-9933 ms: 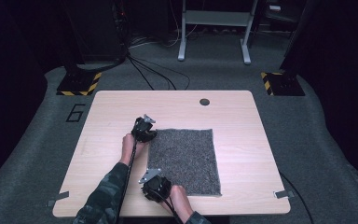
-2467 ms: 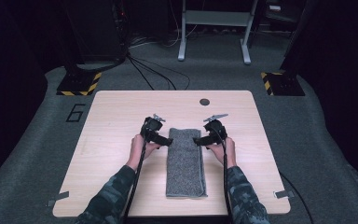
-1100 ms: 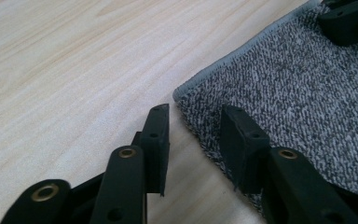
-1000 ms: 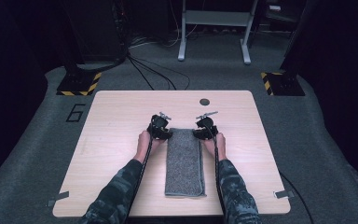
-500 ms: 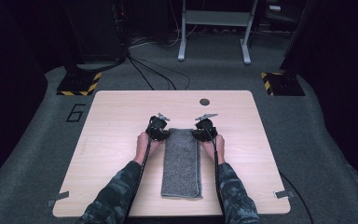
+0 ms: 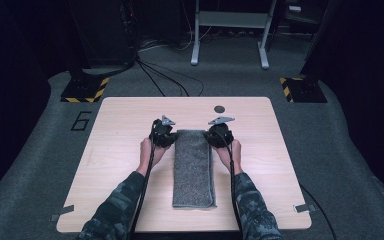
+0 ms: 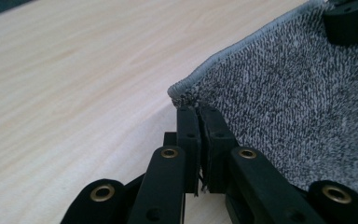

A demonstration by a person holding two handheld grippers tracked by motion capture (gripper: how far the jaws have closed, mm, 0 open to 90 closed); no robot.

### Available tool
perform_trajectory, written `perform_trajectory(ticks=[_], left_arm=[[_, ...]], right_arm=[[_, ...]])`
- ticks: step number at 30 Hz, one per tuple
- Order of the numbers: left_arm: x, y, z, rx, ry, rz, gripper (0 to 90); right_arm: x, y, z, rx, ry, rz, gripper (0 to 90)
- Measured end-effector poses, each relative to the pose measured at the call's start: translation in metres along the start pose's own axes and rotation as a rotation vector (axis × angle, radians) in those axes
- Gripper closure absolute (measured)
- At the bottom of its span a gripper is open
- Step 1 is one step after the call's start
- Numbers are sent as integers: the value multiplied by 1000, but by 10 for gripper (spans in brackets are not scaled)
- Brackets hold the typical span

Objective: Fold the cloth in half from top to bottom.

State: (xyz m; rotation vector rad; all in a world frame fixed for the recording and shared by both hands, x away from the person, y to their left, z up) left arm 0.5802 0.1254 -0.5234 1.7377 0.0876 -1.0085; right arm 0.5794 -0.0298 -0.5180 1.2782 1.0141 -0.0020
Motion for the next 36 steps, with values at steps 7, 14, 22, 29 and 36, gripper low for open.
perform_trajectory(ticks=[7,14,22,29,36], left_arm=[[-16,14,-6,32,37,43,869],[-25,32,-14,27,62,76,871],[-46,28,1,25,23,142,871],[-56,15,20,55,-13,150,871],[-61,2,28,81,-26,137,870]], right_arm=[[-12,20,-4,-25,7,47,846],[-18,43,-1,-47,-7,81,845],[-32,38,-13,-74,17,118,844],[-50,9,-28,-105,38,126,844],[-61,-3,-39,-125,49,133,843]])
Point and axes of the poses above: each handheld gripper's, and its own axes: x roughly forward along the jaws, y roughly out of its top, z roughly to its right, the point moved 9 cm from there along x, roughly forward along the jaws, and after that the axes turned 4 degrees about y, right-handed, at the moved point
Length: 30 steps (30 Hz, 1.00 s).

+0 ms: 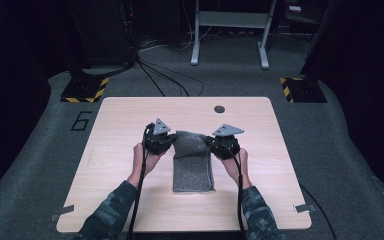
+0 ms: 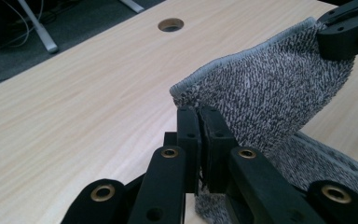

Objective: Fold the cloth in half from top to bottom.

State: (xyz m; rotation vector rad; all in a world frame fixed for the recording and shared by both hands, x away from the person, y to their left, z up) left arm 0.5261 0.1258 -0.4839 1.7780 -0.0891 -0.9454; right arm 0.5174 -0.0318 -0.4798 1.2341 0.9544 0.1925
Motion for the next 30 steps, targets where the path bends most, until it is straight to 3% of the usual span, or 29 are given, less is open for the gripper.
perform_trajectory(ticks=[9,10,13,15,22,25,27,30], left_arm=[[-8,-18,13,20,-32,-31,869],[-10,-23,16,19,-36,-35,869],[-13,-29,20,17,-42,-34,867],[-16,-39,28,11,-59,-44,865],[-16,-64,49,20,-96,-76,853],[-16,-73,55,0,-123,-95,772],[-19,-88,61,-20,-157,-140,643],[-25,-95,63,-53,-178,-150,498]], right_arm=[[-5,-17,-16,-14,6,-10,839],[-7,-23,-21,0,10,-14,839],[-8,-32,-30,-22,10,-25,837],[-9,-39,-34,-44,13,-39,836],[-12,-68,-45,-31,13,-85,820],[-15,-81,-51,-21,40,-110,762],[-19,-89,-55,-29,54,-136,675],[-27,-92,-57,1,77,-136,606]])
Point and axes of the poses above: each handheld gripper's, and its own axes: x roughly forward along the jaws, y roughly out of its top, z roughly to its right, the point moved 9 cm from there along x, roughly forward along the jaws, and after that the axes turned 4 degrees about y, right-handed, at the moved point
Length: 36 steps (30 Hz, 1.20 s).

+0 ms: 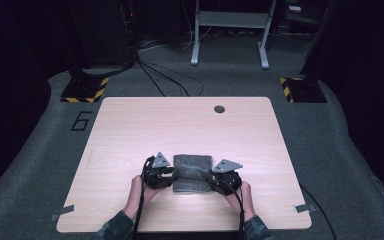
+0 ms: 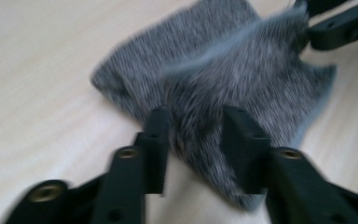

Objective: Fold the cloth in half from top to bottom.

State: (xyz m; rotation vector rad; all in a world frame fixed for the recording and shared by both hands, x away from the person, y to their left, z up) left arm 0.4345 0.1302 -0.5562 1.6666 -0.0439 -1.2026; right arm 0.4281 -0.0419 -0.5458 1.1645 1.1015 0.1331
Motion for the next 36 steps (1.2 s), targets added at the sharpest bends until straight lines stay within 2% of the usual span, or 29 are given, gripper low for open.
perform_trajectory(ticks=[1,2,4,6,9,11,12,13,14,15,16,17,18,22,24,27,28,29,30,31,32,36], left_arm=[[-8,-3,0,-38,2,7,448],[-13,-2,-1,-52,6,25,415],[-22,3,-5,-54,27,49,356],[-29,11,-11,-71,43,72,329],[-31,23,-19,-77,78,101,279],[-24,25,-19,-76,73,84,256],[-24,25,-19,-76,73,84,252],[-11,19,-13,-51,74,32,242],[-5,14,-11,-28,74,7,239],[-5,14,-11,-28,74,7,235],[6,2,-7,-7,77,-42,218],[6,2,-7,-7,77,-42,208],[14,-8,-6,9,110,-67,207],[18,-16,-5,30,140,-91,206],[18,-16,-4,49,163,-90,206],[18,-15,-3,48,154,-87,207],[16,-14,-5,27,141,-79,199],[16,-14,-5,27,141,-79,189],[11,-9,-11,2,145,-49,182],[11,-9,-11,2,145,-49,175],[6,-3,-19,-28,154,-24,171],[3,16,-36,-55,193,3,161]], right_arm=[[-10,1,1,17,9,24,548],[-15,3,2,35,17,34,518],[-24,9,6,63,11,68,465],[-27,15,11,69,3,86,439],[-20,22,16,85,-16,71,402],[-10,21,17,83,-33,40,346],[-10,21,17,83,-33,40,346],[3,14,16,74,-40,-15,305],[8,11,15,67,-50,-33,297],[8,11,15,67,-50,-33,297],[15,0,15,56,-70,-77,271],[15,0,15,56,-70,-77,271],[18,-9,15,63,-87,-101,272],[22,-22,17,50,-102,-125,269],[24,-24,18,58,-102,-115,269],[25,-24,19,57,-89,-122,265],[25,-24,19,55,-85,-128,262],[24,-23,19,63,-77,-125,252],[21,-21,20,79,-71,-122,230],[21,-21,20,79,-71,-122,230],[16,-15,26,101,-75,-100,199],[12,2,43,105,-100,-74,175]])
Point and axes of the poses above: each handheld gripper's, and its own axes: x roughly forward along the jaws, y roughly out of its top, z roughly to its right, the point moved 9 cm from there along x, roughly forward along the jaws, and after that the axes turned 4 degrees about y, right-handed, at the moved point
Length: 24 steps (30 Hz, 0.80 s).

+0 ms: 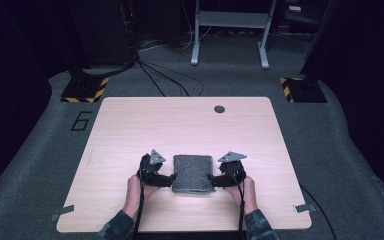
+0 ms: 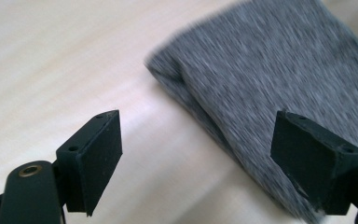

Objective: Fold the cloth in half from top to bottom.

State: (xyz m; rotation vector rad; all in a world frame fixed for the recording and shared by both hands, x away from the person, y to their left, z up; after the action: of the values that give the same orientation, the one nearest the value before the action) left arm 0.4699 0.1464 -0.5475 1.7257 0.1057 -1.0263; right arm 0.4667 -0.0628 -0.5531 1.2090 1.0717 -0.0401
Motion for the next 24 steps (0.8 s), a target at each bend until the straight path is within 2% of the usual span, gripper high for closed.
perform_trajectory(ticks=[2,4,6,7,8,11,12,18,23,24], left_arm=[[7,10,-7,2,41,1,157],[17,17,-10,-16,45,-8,154],[27,21,-13,-9,67,-21,153],[27,21,-13,-9,67,-21,154],[39,19,-15,-7,87,-53,155],[51,11,-18,-12,95,-90,156],[53,9,-19,1,100,-98,157],[58,7,-21,16,106,-96,156],[58,8,-23,0,95,-82,147],[53,8,-24,-15,87,-81,144]], right_arm=[[5,10,6,12,-12,1,176],[14,17,10,35,-21,-15,183],[23,21,14,53,-24,-29,185],[23,21,14,53,-24,-29,185],[32,23,18,54,-39,-44,187],[42,20,23,66,-48,-71,187],[44,18,25,65,-58,-80,187],[52,13,30,77,-59,-100,181],[54,12,31,82,-55,-98,164],[52,13,31,93,-35,-88,164]])
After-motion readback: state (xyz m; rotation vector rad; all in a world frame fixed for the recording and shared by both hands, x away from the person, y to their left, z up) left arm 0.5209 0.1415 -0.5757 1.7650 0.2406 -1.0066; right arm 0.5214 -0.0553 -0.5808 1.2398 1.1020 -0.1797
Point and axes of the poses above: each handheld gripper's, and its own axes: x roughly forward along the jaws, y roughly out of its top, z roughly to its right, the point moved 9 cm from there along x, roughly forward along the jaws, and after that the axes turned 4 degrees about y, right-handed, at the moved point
